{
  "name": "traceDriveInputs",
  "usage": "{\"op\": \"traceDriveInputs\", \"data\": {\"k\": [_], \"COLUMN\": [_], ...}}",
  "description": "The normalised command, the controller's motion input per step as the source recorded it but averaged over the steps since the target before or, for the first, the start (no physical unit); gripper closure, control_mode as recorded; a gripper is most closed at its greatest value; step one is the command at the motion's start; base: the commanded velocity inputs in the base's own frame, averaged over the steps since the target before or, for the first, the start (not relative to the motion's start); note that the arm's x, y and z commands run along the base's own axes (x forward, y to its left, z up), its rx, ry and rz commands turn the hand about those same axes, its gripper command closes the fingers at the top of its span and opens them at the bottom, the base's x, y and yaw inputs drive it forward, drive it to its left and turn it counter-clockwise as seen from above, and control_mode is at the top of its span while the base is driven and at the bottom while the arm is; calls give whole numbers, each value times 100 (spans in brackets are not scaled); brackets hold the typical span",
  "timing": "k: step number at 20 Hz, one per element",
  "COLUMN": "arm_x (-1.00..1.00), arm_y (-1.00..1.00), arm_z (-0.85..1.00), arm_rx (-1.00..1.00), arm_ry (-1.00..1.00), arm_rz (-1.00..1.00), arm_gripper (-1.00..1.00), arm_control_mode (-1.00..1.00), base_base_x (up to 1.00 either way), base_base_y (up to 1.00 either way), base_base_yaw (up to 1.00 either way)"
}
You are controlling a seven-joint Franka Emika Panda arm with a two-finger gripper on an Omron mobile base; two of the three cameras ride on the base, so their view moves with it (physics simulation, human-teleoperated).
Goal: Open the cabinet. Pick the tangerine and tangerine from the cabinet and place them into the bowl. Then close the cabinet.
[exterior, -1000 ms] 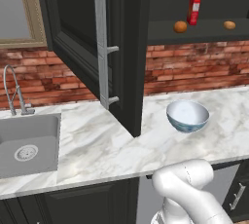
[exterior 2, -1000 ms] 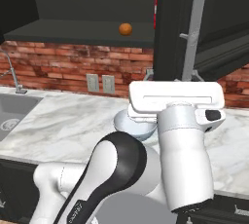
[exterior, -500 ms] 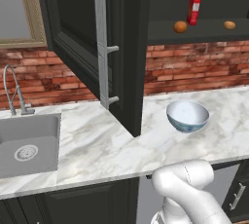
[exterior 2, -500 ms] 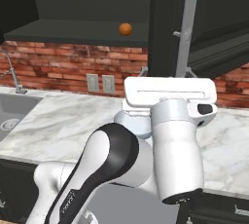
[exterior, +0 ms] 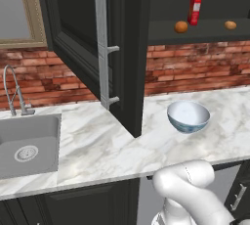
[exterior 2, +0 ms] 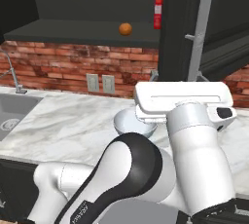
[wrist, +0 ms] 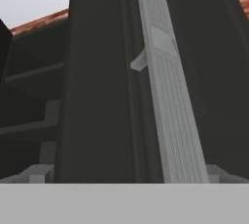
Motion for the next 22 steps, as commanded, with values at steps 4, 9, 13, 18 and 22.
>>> {"op": "traceDriveInputs", "data": {"k": [4, 9, 13, 18, 22], "arm_x": [25, 60, 45, 100, 23], "arm_y": [0, -9, -19, -54, -93], "arm_z": [-13, -17, -58, -66, -51], "arm_rx": [0, 1, 0, 2, 3], "arm_ry": [6, 29, 19, 1, -4], "arm_rz": [4, 28, 50, 48, 31], "arm_gripper": [-100, -100, -100, -100, -100], "arm_control_mode": [-100, -100, -100, -100, -100], "base_base_x": [0, 0, 0, 0, 0], "base_base_y": [0, 0, 0, 0, 0], "base_base_yaw": [0, 0, 0, 0, 0]}}
